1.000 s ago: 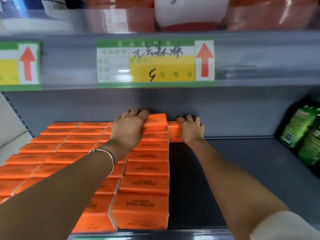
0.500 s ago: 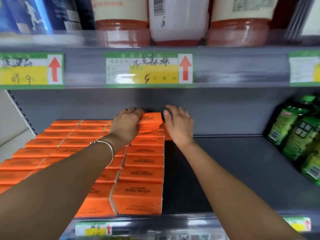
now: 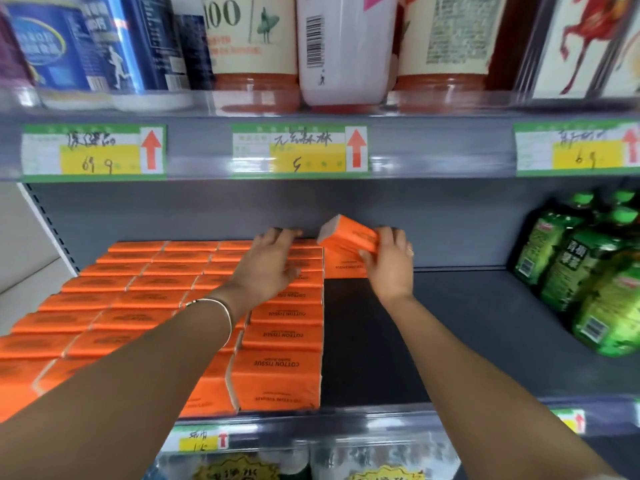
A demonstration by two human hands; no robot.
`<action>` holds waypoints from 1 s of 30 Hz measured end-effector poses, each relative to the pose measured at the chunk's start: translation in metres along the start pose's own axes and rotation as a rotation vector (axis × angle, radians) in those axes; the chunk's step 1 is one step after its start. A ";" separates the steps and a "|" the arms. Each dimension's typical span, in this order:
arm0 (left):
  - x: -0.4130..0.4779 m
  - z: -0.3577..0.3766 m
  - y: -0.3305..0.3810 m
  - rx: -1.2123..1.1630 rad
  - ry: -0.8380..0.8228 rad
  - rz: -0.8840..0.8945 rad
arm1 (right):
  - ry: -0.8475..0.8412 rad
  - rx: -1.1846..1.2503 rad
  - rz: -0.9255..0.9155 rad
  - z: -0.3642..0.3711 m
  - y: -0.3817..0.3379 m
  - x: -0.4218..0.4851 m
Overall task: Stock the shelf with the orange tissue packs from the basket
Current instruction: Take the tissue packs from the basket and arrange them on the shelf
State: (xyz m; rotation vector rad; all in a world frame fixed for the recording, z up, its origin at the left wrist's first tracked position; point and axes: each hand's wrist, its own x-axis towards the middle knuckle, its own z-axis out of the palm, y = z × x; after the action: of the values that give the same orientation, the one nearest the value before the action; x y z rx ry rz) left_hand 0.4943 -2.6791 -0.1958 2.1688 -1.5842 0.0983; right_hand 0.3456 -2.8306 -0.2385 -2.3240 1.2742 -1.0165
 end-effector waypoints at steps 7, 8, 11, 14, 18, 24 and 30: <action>-0.006 0.027 -0.005 0.214 -0.434 -0.067 | -0.296 -0.128 0.065 0.029 0.033 -0.005; -0.005 0.030 -0.006 0.223 -0.451 -0.065 | -0.284 -0.136 0.058 0.033 0.030 -0.001; -0.002 0.034 -0.009 0.216 -0.446 -0.056 | -0.223 -0.181 0.083 0.044 0.015 0.012; -0.002 0.035 -0.012 0.236 -0.421 -0.026 | -0.083 -0.291 0.118 0.053 0.003 0.016; -0.006 0.037 -0.014 0.235 -0.387 -0.002 | -0.109 -0.401 0.058 0.058 -0.001 0.009; -0.016 0.030 -0.002 0.285 -0.313 -0.012 | -0.297 -0.479 -0.034 0.036 -0.008 -0.001; -0.061 -0.022 -0.008 0.384 -0.158 0.006 | -0.381 -0.127 -0.367 0.015 -0.060 -0.027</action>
State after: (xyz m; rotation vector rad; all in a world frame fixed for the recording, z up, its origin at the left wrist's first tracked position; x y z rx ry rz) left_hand 0.4856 -2.6142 -0.1975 2.5151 -1.7790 0.2582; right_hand 0.3830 -2.7760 -0.2273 -2.7452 0.8056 -0.5521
